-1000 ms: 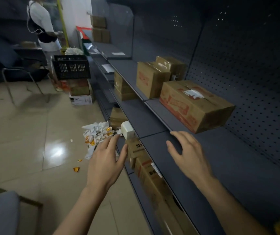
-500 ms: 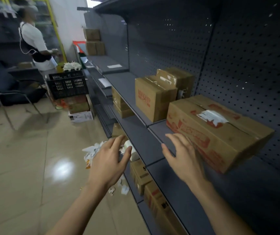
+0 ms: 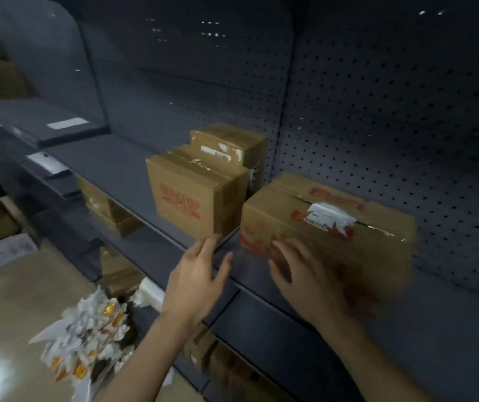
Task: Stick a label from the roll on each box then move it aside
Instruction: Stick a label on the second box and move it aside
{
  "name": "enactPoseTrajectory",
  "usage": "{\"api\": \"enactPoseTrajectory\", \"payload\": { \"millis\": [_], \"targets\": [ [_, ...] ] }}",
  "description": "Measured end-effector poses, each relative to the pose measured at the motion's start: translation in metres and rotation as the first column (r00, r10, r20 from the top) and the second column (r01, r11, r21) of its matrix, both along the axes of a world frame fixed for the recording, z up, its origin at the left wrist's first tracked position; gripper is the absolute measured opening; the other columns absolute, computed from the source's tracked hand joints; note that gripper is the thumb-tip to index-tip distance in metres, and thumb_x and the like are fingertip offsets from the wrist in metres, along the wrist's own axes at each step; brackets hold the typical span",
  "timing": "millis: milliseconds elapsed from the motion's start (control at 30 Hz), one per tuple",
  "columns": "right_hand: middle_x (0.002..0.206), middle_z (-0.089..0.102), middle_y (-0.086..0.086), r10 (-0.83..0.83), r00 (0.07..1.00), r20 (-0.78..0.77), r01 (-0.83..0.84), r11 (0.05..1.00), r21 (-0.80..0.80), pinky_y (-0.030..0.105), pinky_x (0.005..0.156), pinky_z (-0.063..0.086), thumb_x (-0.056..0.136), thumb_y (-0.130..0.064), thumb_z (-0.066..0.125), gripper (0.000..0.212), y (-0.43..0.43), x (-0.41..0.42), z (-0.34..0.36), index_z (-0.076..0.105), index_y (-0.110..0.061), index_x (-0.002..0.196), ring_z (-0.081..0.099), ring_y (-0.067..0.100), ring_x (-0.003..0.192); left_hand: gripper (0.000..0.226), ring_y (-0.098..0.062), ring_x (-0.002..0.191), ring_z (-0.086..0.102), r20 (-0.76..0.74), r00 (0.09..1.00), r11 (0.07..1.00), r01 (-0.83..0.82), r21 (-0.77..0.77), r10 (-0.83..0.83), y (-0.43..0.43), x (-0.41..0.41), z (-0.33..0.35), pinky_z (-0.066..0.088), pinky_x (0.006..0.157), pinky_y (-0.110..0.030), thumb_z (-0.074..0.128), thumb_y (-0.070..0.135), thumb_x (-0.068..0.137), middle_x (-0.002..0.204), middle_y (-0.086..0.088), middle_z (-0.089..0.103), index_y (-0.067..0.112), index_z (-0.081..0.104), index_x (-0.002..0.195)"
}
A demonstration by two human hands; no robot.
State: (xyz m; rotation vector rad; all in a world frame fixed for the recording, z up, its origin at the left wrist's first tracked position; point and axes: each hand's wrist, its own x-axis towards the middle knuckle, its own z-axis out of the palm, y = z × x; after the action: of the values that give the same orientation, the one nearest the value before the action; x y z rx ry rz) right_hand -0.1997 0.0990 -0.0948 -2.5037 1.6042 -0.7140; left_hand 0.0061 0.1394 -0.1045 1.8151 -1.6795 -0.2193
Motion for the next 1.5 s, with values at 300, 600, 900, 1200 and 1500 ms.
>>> {"api": "enactPoseTrajectory", "payload": {
  "millis": [300, 600, 900, 1200, 1500],
  "targets": [
    [0.124, 0.060, 0.004, -0.396, 0.918, 0.041, 0.394, 0.890, -0.228, 0.043, 0.103, 0.046, 0.096, -0.041, 0.046, 0.043, 0.008, -0.046, 0.002, 0.067, -0.014, 0.123, 0.051, 0.024, 0.119, 0.053, -0.031, 0.119, 0.055, -0.112, 0.952, 0.955, 0.274, -0.115, -0.286, -0.092, -0.010, -0.002, 0.053, 0.087, -0.044, 0.052, 0.041, 0.098, 0.139, -0.006, 0.050, 0.015, 0.043, 0.144],
    [0.149, 0.038, 0.014, -0.718, 0.641, 0.273, 0.658, 0.696, 0.286, 0.046, 0.113, 0.035, 0.095, -0.056, 0.049, 0.066, 0.001, -0.096, 0.001, 0.032, -0.025, 0.150, 0.035, 0.033, 0.139, 0.072, -0.039, 0.135, 0.043, -0.463, 0.872, 0.971, 0.225, 0.086, -0.161, -0.136, -0.031, -0.001, 0.038, 0.108, -0.045, 0.048, 0.055, 0.095, 0.149, -0.017, 0.044, 0.014, 0.030, 0.152],
    [0.101, 0.065, -0.012, -0.703, 0.544, 0.459, 0.609, 0.707, 0.360, 0.022, 0.087, 0.046, 0.096, -0.043, 0.059, 0.047, 0.004, -0.102, 0.006, 0.047, -0.030, 0.140, 0.063, 0.015, 0.100, 0.057, -0.032, 0.123, 0.056, -0.572, 0.802, 0.975, 0.222, 0.018, -0.172, -0.128, -0.041, -0.005, 0.047, 0.101, -0.039, 0.055, 0.048, 0.096, 0.134, -0.010, 0.059, 0.017, 0.044, 0.142],
    [0.125, 0.066, 0.005, -0.779, 0.411, 0.474, 0.705, 0.601, 0.376, 0.027, 0.091, 0.039, 0.098, -0.036, 0.057, 0.050, 0.051, -0.149, 0.020, 0.047, -0.022, 0.145, 0.055, 0.029, 0.126, 0.052, -0.021, 0.095, 0.062, -0.499, 0.816, 0.946, 0.325, -0.021, -0.291, -0.101, -0.098, -0.007, 0.045, 0.074, -0.030, 0.053, 0.054, 0.094, 0.106, -0.002, 0.067, 0.018, 0.051, 0.131],
    [0.121, 0.065, 0.004, -0.803, 0.336, 0.492, 0.743, 0.547, 0.385, 0.031, 0.099, 0.039, 0.098, -0.034, 0.058, 0.050, 0.079, -0.201, 0.023, 0.048, -0.019, 0.145, 0.053, 0.029, 0.128, 0.048, 0.003, 0.080, 0.054, -0.480, 0.785, 0.897, 0.443, -0.006, -0.391, -0.083, -0.151, -0.006, 0.039, 0.062, -0.013, 0.055, 0.051, 0.094, 0.093, 0.012, 0.061, 0.018, 0.052, 0.128]
  ]
}}
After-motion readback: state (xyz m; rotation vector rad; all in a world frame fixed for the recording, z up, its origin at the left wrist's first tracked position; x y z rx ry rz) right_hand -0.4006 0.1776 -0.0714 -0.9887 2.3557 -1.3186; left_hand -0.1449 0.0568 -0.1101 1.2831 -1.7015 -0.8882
